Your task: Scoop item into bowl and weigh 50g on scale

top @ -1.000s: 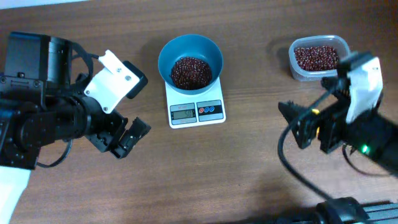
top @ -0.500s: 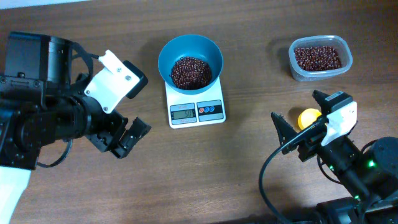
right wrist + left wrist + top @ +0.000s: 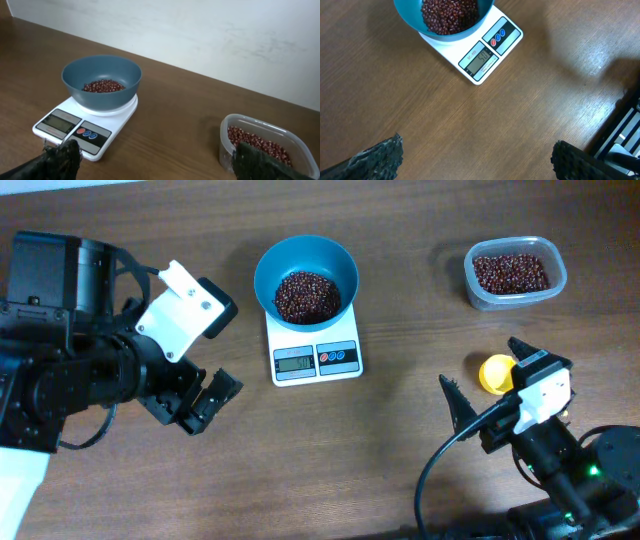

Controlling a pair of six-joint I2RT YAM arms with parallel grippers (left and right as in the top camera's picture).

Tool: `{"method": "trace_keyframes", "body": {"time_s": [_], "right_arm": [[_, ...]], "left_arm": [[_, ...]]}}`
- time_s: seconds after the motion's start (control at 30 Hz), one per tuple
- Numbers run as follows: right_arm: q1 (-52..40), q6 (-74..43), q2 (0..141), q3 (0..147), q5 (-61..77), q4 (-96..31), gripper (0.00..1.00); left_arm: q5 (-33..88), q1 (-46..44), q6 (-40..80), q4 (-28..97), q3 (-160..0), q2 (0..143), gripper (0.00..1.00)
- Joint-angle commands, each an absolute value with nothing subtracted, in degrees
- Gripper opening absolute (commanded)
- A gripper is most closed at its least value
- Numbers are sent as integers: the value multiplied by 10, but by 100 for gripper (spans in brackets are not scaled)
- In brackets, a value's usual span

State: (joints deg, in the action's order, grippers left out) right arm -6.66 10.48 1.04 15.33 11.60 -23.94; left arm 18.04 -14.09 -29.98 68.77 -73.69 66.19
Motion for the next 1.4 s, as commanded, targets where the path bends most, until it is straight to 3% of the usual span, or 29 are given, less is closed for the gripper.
{"method": "trace_keyframes", "body": {"time_s": [0.0,0.3,1.17,1.37], "right_arm": [[-71,105,2,118,103,-211,99],[-71,105,2,6,83,-36,99],[-17,105,2,3,38,-42,99],[-17,37,2,3,-27,-44,99]], "left_arm": [[186,-142,-299,687,-736,659,99],[186,-142,-298,687,-736,659,99],[186,-142,-298,687,-736,659,99],[186,-142,-298,687,-736,659,99]]}}
